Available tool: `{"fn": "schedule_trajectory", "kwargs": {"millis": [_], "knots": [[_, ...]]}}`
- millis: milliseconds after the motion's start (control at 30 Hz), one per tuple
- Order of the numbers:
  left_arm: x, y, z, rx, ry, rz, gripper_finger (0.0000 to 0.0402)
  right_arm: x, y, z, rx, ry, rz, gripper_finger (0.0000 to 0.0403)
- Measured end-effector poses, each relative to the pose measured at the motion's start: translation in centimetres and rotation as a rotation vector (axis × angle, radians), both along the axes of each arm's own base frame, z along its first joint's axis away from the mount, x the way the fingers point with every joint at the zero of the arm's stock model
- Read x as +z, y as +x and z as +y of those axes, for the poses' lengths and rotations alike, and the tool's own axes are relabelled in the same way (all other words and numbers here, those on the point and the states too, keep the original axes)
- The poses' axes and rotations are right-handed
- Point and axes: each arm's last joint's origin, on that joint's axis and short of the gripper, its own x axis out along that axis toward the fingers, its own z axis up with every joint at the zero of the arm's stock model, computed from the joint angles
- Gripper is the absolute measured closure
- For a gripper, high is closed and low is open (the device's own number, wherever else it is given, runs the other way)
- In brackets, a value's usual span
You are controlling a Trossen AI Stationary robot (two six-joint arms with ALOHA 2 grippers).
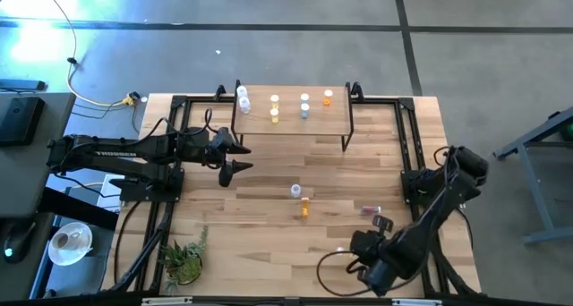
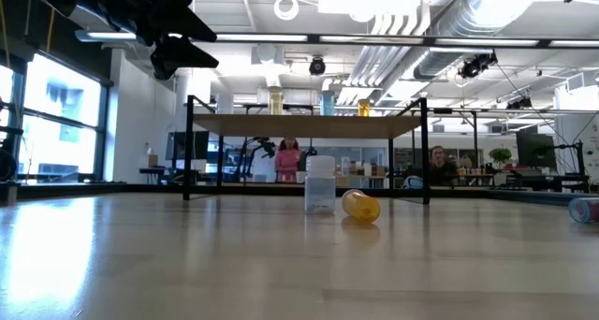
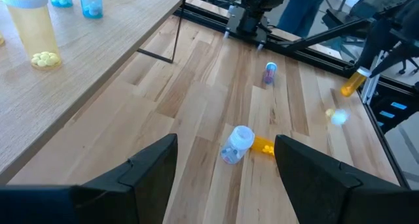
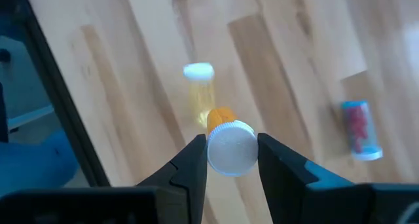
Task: Pick and place medicine bottles onto shelf by color
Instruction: Put the bottom orange pill bottle on the shelf aligned with the other orange pill bottle
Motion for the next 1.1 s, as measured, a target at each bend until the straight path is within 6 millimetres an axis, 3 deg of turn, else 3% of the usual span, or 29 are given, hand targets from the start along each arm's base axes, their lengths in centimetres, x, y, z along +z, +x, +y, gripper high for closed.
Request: {"fn": "schedule_trajectory", "kwargs": {"millis": [467,867,1100], "knots": [[0.0,0.0,0.0,0.000,0.000,0.000,0.0158,4.5,3.1,-4.0,-0.009,-0.131,-0.018,0.0295],[0.0,0.0,0.0,-0.012,0.025,0.006,0.0158,8.8,7.5,-11.5,0.072,-0.208,-0.014,0.0295],[0.0,0.0,0.0,-0.019,0.040,0.009,0.0158,11.3,9.0,-15.9,0.142,-0.285,-0.039,0.0295]]}}
